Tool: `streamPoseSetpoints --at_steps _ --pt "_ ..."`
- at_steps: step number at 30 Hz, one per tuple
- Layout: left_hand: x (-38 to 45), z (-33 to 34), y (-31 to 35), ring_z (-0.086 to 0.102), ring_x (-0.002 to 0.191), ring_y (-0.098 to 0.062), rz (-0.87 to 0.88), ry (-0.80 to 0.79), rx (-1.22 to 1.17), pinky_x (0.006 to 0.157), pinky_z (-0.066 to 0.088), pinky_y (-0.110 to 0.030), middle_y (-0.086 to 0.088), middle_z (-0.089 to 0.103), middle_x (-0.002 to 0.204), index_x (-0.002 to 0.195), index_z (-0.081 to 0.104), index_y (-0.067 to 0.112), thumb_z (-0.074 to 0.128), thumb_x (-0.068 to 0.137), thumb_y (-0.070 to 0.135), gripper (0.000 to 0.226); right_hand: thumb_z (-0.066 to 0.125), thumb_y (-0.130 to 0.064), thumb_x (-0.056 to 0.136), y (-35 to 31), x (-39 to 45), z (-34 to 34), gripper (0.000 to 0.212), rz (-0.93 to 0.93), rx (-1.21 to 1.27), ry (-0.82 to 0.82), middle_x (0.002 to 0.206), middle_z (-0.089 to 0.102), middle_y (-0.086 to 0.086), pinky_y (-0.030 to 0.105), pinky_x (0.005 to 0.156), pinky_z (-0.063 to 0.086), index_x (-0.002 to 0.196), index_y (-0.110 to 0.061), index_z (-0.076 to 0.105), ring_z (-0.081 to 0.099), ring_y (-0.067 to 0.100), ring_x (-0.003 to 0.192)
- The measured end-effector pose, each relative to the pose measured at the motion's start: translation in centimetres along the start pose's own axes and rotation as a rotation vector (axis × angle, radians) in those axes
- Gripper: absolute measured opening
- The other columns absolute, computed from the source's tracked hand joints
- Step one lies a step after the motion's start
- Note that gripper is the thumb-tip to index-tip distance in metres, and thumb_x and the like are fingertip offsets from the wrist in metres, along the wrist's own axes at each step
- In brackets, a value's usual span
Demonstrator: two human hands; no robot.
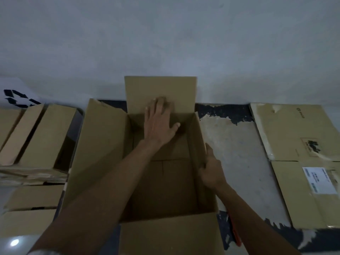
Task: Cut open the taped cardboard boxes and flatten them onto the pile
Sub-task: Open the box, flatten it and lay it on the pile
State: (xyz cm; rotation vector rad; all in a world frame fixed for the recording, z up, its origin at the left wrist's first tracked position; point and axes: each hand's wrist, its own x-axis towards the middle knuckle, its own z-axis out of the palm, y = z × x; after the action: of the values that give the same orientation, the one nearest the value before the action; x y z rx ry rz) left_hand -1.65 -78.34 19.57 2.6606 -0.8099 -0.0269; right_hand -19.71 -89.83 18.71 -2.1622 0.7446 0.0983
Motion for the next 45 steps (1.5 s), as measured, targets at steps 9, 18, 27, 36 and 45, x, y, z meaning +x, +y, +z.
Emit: streamPoseSetpoints --at_steps 9,18,27,36,45 --pt "4.5 1.5 -0.8 0.052 0.111 -0.029 -0.097 -0.167 0.007 0.106 0.023 -0.052 0.0 0.057 0.098 0.101 0.053 0.023 0.039 0.104 0.042 0.024 0.053 -0.004 0.095 0.9 0.7 0.8 0.072 0.013 0.001 0.043 0.137 0.055 0.018 0.055 0.095 0.052 0.156 -0.012 0.016 0.062 0.037 0.113" --pt "1.3 -0.1 5.0 0.015 0.149 -0.036 -0.188 -0.073 -0.069 0.118 0.015 -0.055 -0.013 0.02 0.161 0.149 0.036 0.025 0.047 0.102 0.043 0.052 0.038 -0.039 0.105 3.2 -0.4 -1.9 0.046 0.13 0.422 -0.011 0.153 0.037 -0.004 0.028 0.106 0.029 0.15 -0.028 0.037 0.036 0.006 0.128" --pt "-7.6 2.5 14.0 0.068 0.082 -0.023 -0.561 -0.329 -0.809 0.076 0.06 -0.039 -0.004 0.071 0.088 0.092 0.07 0.018 0.06 0.085 0.012 0.014 0.058 -0.036 0.098 8.8 0.5 -5.6 0.049 0.331 0.637 -0.151 0.14 0.051 0.005 0.041 0.101 0.046 0.144 -0.026 0.041 0.054 0.025 0.121" --pt "-10.8 -9.5 10.6 0.072 0.092 -0.032 -0.574 -0.072 -1.16 0.077 0.059 -0.041 -0.011 0.076 0.101 0.112 0.07 0.01 0.065 0.09 0.016 0.023 0.058 -0.068 0.085 8.8 0.0 -3.5 0.07 0.502 0.816 -0.607 0.118 0.063 0.013 0.045 0.091 0.05 0.135 -0.019 0.053 0.061 0.031 0.107" --pt "-15.2 -11.0 4.1 0.06 0.046 -0.02 -0.703 0.103 -1.505 0.047 0.051 -0.028 -0.006 0.061 0.057 0.061 0.072 0.01 0.046 0.098 0.021 0.047 0.06 -0.022 0.096 5.0 0.2 -10.6 0.018 0.139 0.94 -0.379 0.114 0.068 0.02 0.045 0.081 0.054 0.105 -0.007 0.062 0.065 0.031 0.096"
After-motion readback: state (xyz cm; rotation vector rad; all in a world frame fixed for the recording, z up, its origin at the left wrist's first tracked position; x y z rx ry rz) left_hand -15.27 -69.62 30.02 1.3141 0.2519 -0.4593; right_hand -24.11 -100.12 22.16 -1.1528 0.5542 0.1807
